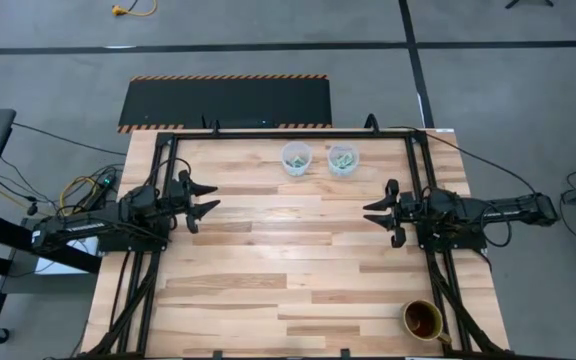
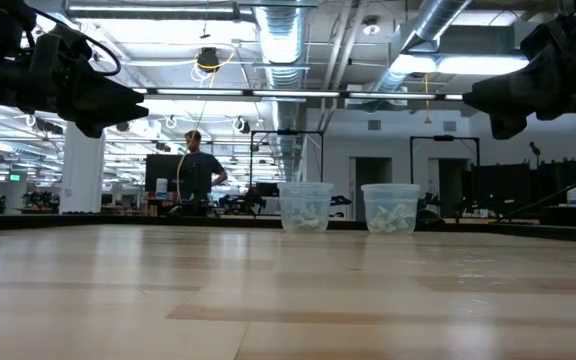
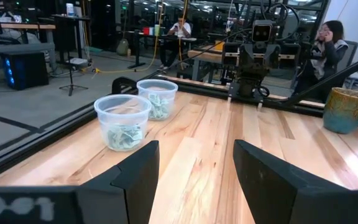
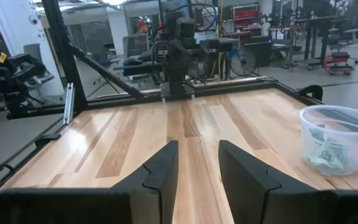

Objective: Pick and place Stevia / Truvia into bins
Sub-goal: Return to Home Position

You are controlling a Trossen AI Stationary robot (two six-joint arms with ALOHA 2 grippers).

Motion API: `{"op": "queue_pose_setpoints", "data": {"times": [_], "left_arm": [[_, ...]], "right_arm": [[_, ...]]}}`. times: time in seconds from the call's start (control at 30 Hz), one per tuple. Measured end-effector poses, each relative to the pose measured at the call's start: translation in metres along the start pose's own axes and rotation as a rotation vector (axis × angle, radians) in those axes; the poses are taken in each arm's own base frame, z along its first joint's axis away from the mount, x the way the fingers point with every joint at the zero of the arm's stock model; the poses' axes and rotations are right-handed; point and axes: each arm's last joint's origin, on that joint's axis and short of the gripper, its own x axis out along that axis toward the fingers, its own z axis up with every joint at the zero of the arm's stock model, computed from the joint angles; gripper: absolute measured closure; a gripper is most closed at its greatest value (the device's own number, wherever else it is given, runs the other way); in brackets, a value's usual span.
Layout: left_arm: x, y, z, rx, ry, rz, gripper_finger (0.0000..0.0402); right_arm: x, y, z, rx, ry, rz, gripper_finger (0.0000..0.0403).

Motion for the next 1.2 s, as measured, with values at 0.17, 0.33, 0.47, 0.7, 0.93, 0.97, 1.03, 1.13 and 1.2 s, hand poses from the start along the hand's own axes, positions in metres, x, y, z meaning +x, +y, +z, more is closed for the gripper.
{"op": "queue_pose_setpoints", "data": {"times": [0.17, 0.33, 0.47, 0.7, 0.93, 0.97, 1.03, 1.13, 1.2], "left_arm": [[0.0000, 0.0000, 0.0000, 0.009, 0.000, 0.000, 0.0205], [0.0000, 0.0000, -0.0001, 0.018, 0.001, 0.000, 0.0205], [0.0000, 0.0000, -0.0001, 0.018, 0.001, 0.001, 0.0205], [0.0000, 0.0000, -0.0001, 0.018, 0.001, 0.001, 0.0205], [0.0000, 0.0000, -0.0001, 0.018, 0.001, 0.001, 0.0205], [0.0000, 0.0000, -0.0001, 0.018, 0.001, 0.001, 0.0205], [0.0000, 0.0000, -0.0001, 0.018, 0.001, 0.001, 0.0205], [0.0000, 0.0000, -0.0002, 0.019, 0.001, 0.001, 0.0205], [0.0000, 0.0001, -0.0002, 0.019, 0.001, 0.001, 0.0205]], "right_arm": [[0.0000, 0.0000, -0.0001, 0.000, 0.000, 0.000, 0.0294], [0.0000, 0.0000, -0.0002, 0.000, 0.001, 0.000, 0.0294], [0.0000, 0.0000, -0.0002, 0.000, 0.001, 0.000, 0.0294], [0.0000, 0.0000, -0.0002, 0.000, 0.001, 0.000, 0.0294], [0.0000, 0.0000, -0.0003, 0.000, 0.001, 0.001, 0.0294], [0.0000, 0.0000, -0.0003, 0.000, 0.001, 0.001, 0.0294], [0.0000, 0.0000, -0.0003, 0.000, 0.001, 0.001, 0.0294], [0.0000, 0.0000, -0.0003, 0.000, 0.001, 0.001, 0.0294], [0.0000, 0.0000, -0.0003, 0.000, 0.001, 0.001, 0.0294]]}}
